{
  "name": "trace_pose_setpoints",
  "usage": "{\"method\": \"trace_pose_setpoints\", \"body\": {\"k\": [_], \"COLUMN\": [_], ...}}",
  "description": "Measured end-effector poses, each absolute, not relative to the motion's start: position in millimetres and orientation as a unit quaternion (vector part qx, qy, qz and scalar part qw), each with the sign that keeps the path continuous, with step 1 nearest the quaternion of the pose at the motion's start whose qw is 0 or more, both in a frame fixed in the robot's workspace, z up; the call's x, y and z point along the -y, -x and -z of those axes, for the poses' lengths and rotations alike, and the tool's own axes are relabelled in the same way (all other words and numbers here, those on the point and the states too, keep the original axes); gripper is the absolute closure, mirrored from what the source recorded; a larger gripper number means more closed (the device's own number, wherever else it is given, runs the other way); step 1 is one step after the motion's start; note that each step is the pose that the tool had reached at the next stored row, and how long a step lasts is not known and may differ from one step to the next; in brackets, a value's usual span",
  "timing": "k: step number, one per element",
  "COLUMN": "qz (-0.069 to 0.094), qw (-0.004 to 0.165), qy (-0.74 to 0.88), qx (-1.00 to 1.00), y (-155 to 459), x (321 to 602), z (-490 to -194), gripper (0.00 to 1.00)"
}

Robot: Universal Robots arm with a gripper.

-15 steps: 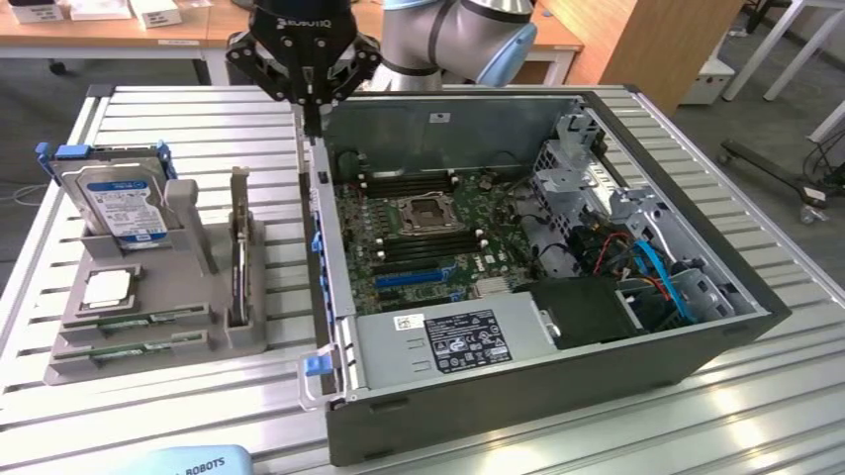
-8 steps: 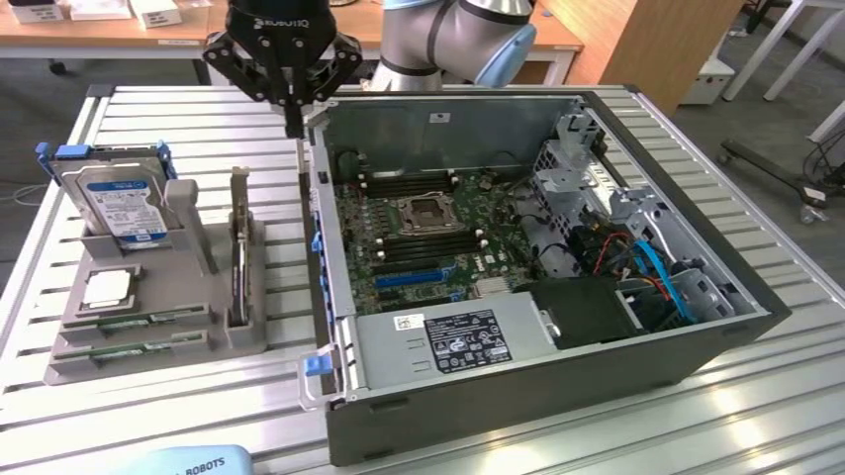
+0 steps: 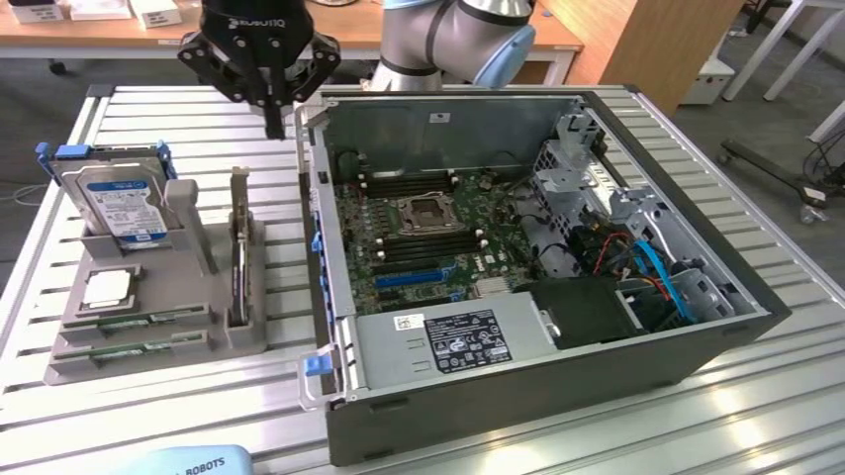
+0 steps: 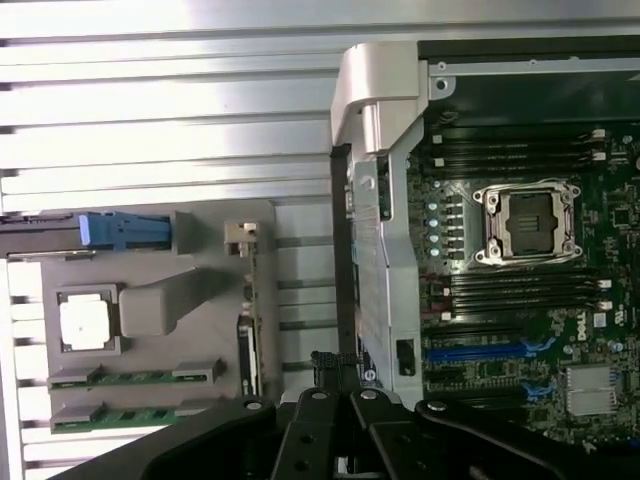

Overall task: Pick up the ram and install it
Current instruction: 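Reach for the ram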

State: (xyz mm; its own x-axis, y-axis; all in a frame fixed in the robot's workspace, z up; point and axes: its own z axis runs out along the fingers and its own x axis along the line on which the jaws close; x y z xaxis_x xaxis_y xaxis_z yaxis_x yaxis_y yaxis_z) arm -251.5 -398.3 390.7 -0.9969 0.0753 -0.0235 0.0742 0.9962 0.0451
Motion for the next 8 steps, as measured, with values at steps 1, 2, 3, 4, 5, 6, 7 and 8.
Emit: {"method": "trace_pose_setpoints", "body": {"k": [1, 2, 3, 4, 5, 6, 7, 8], "qz": [-0.022, -0.022, -0.022, -0.022, -0.022, -0.022, -0.022, -0.022], "qw": [0.013, 0.013, 0.013, 0.013, 0.013, 0.013, 0.013, 0.013], "qy": [-0.037, -0.037, -0.037, -0.037, -0.037, -0.037, -0.037, -0.037], "qx": [-0.999, -0.999, -0.999, -0.999, -0.999, -0.999, -0.999, -0.999], "y": [254, 257, 259, 261, 264, 266, 268, 272], "x": [398, 398, 398, 398, 398, 398, 398, 398], "z": [-391, -391, -391, -390, -390, -390, -390, -390], "gripper": [0.90, 0.90, 0.90, 0.90, 0.90, 0.90, 0.90, 0.90]}}
